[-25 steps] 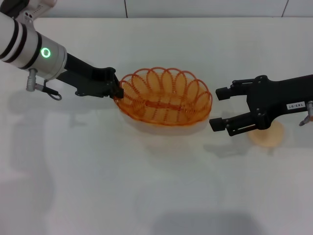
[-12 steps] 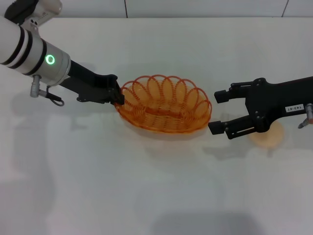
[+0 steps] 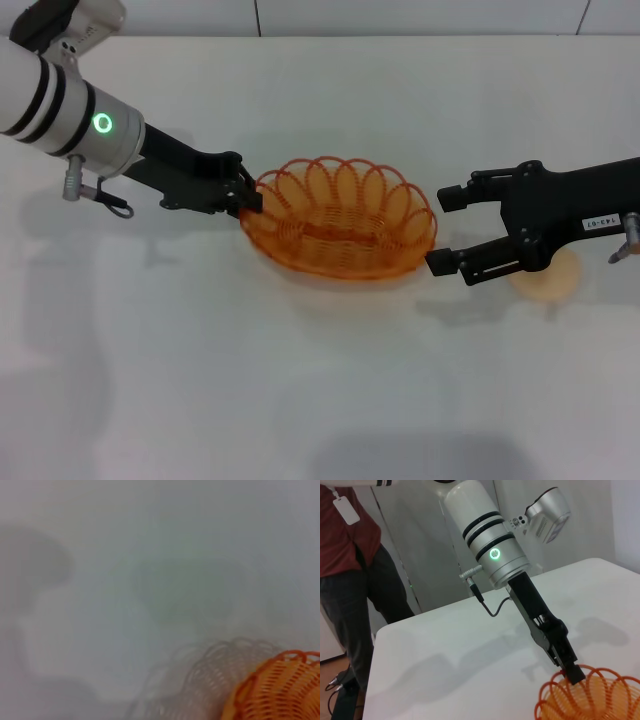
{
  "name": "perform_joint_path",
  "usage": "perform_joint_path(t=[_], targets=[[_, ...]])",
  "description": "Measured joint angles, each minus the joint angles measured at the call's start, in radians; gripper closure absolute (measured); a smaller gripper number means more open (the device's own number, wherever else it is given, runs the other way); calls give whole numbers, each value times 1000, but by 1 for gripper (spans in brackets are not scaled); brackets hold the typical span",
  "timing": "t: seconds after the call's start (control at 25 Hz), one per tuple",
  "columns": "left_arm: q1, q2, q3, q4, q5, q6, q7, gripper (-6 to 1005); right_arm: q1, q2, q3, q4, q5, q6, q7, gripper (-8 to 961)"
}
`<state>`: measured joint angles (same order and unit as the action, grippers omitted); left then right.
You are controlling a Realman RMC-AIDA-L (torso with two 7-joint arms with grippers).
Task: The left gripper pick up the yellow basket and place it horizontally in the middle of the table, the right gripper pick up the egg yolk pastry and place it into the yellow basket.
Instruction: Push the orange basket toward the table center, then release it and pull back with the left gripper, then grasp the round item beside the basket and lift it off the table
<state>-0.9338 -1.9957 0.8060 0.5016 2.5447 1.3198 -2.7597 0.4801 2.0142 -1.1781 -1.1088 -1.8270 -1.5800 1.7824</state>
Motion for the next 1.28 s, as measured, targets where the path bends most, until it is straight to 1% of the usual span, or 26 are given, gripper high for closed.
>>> perform_joint_path(t=[0.28,0.52,0.72,0.92,1.12,1.28], targets=[[1,0,-2,0,-15,-1,3,763,-4,-1,0,-2,0,0,1,84],[3,2,-2,0,-17,6,3,571,-3,-2,0,-4,0,0,3,84],[19,7,-2,28,-17,11,21,295,-3,-2,0,-4,0,0,4,84],[44,8,-2,109,-21,-2,58,223,-5,0,0,-4,1,0,6,84],[60,8,-3,145,-59,-29,122,216,-7,0,6,3,13,1,7,84],[81,8,-4,163,-122,-58,214,217,-8,-1,8,8,14,15,7,84]])
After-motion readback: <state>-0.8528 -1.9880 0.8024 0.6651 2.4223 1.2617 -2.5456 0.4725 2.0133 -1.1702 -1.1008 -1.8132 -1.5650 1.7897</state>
